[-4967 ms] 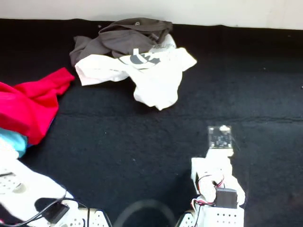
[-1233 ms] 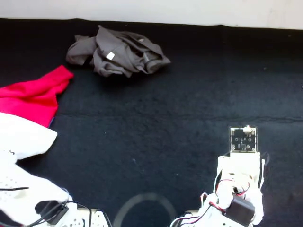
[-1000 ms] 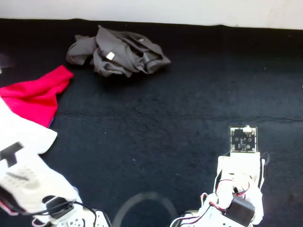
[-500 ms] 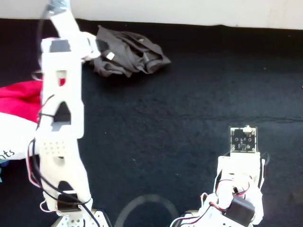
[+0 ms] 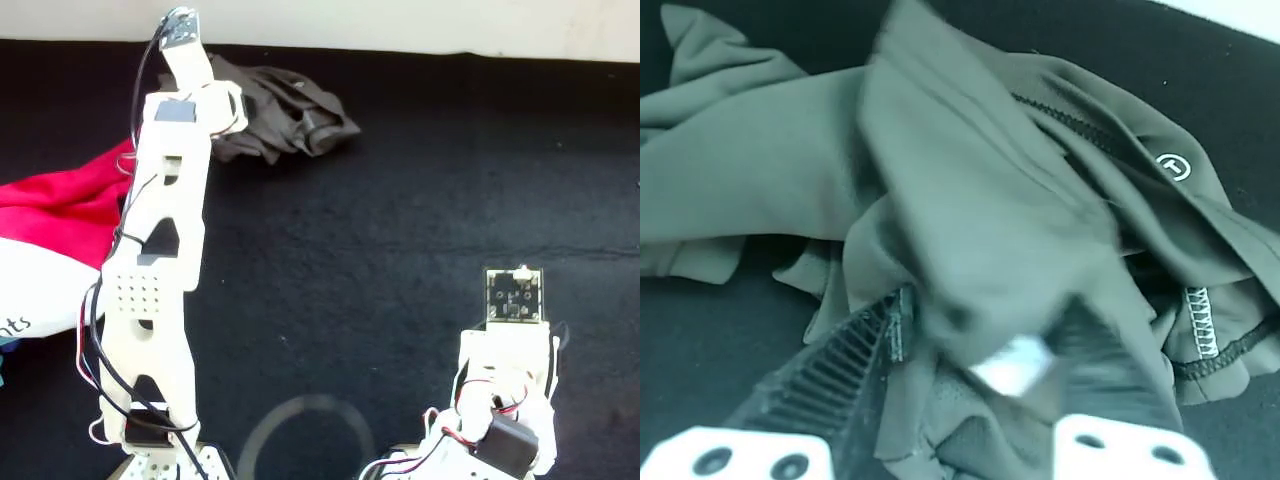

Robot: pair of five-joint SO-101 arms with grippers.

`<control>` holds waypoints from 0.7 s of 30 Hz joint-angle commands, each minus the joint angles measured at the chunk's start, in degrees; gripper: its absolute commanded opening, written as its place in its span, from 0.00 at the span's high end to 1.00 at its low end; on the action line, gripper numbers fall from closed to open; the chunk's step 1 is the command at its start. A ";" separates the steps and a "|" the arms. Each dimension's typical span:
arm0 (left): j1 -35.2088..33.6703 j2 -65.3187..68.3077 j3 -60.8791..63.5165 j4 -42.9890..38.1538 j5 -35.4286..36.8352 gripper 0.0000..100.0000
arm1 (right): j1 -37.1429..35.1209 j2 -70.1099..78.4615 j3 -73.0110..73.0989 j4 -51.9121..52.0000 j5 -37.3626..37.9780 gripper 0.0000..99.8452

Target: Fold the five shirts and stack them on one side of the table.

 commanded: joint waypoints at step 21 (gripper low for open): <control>-7.78 -9.10 -46.29 52.31 -10.64 0.99 | 0.13 0.48 -2.86 -4.44 -0.62 0.70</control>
